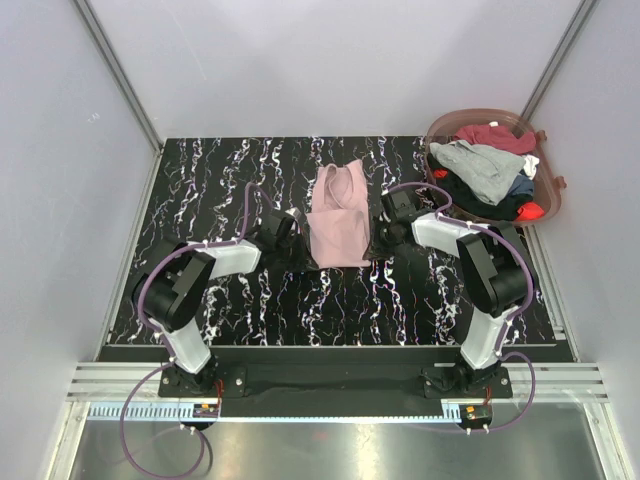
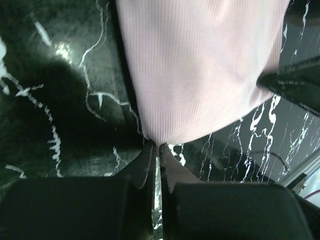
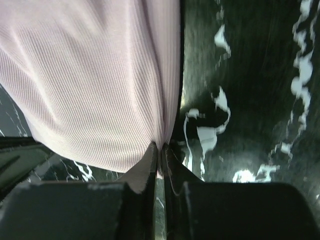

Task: Fold and stack the tank tops
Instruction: Fold the tank top

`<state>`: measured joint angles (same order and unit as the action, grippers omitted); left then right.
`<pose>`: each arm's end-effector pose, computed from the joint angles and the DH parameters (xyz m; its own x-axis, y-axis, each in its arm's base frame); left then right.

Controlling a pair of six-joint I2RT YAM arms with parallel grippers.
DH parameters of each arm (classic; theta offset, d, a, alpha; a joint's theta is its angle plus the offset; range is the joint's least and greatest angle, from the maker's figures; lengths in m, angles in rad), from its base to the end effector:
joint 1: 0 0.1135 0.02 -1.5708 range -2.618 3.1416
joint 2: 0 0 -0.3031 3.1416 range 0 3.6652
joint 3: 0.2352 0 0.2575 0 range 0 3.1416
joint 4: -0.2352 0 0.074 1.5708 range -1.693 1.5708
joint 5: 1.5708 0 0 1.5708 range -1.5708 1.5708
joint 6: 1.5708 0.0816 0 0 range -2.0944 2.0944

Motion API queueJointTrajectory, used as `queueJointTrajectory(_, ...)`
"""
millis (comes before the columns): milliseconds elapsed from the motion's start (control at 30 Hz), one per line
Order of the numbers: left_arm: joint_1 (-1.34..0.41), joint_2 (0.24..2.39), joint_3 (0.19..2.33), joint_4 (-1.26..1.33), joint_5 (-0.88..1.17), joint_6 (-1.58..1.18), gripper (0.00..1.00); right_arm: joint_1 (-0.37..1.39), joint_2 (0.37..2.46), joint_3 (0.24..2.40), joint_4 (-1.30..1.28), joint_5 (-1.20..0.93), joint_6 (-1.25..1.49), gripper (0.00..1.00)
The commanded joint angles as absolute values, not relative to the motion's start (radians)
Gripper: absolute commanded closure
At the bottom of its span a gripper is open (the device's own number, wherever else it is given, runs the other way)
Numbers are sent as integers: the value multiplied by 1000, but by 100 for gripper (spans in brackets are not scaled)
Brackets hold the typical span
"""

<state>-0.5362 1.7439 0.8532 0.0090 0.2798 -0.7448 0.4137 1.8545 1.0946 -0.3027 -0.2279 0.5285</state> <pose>0.3094 -0.2101 0.1375 -0.9230 -0.2093 -0.3230 0.0223 0.8088 -0.5877 0.3610 0.1786 0.1414 -0.9390 0.1242 -0.3207 -0.0217 0.9092 0.4158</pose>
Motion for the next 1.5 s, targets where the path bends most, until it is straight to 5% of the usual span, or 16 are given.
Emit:
queueJointTrajectory(0,-545,1680,799,25,244,-733,98,440,1786,1034,-353,-238,540,95)
queueJointTrajectory(133,-581,1560,685,9,236,-736,100,504,1671,928,-373,-232,575,94)
queueJointTrajectory(267,-662,1444,569,3,190,-785,95,557,1542,829,-387,-216,621,80)
queueJointTrajectory(300,-679,1421,546,3,181,-798,79,563,1516,810,-388,-216,630,69)
queueJointTrajectory(400,-724,1323,482,-55,155,-844,35,569,1421,759,-402,-210,641,57)
queueJointTrajectory(500,-721,1218,472,-121,118,-836,28,568,1375,779,-436,-140,617,57)
queueJointTrajectory(1167,-512,1594,902,-63,195,-586,43,505,1758,1123,-365,-31,482,54)
queueJointTrajectory(1467,-508,1720,1011,-55,209,-578,49,483,1836,1183,-359,-40,466,63)
